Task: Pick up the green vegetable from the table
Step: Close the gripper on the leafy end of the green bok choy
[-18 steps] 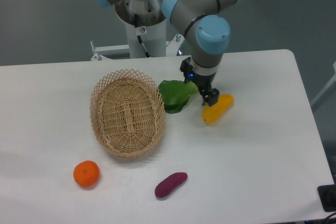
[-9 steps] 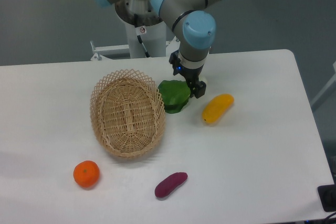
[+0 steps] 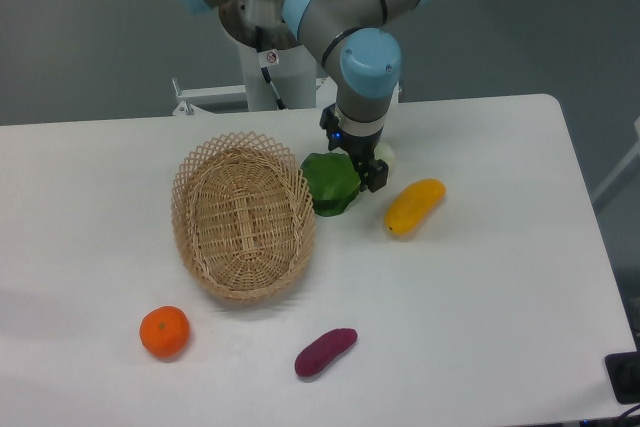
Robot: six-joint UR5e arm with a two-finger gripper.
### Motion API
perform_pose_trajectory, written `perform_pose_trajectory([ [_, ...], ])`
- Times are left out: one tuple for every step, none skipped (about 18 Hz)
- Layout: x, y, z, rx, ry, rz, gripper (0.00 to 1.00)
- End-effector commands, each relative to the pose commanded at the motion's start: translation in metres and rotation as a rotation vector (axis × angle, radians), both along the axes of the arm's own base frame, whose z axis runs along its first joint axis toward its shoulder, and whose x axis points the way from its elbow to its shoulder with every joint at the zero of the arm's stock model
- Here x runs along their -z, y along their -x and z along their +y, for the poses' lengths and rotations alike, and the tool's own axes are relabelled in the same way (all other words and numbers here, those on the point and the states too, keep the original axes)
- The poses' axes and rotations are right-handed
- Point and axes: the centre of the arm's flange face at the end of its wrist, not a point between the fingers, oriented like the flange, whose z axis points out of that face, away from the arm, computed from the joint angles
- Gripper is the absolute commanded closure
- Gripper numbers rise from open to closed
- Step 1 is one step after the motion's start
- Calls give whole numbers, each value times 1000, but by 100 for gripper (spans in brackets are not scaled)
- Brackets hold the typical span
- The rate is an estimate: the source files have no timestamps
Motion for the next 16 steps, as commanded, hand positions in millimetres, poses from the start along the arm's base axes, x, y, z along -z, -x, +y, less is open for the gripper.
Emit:
perform_pose_trajectory([
  [2, -1, -1, 0, 8, -1, 0],
  [4, -1, -3, 3, 27, 6, 0],
  [4, 0, -6, 5, 52, 18, 0],
  [7, 2, -7, 7, 75, 27, 0],
  [10, 1, -8, 8, 86, 24, 0],
  [12, 1, -9, 8, 89, 21, 0],
  [14, 2, -8, 8, 92, 17, 0],
  [16, 1, -9, 8, 94, 13, 0],
  [17, 1, -9, 9, 97, 12, 0],
  [19, 2, -9, 9, 99, 9, 0],
  [21, 2, -8, 9, 100, 6, 0],
  [21, 2, -8, 9, 100, 4, 0],
  [23, 3, -9, 8, 104, 1, 0],
  [25, 3, -9, 8, 105, -2, 0],
  [26, 3, -9, 6, 107, -4, 0],
  [28, 3, -9, 7, 109, -8, 0],
])
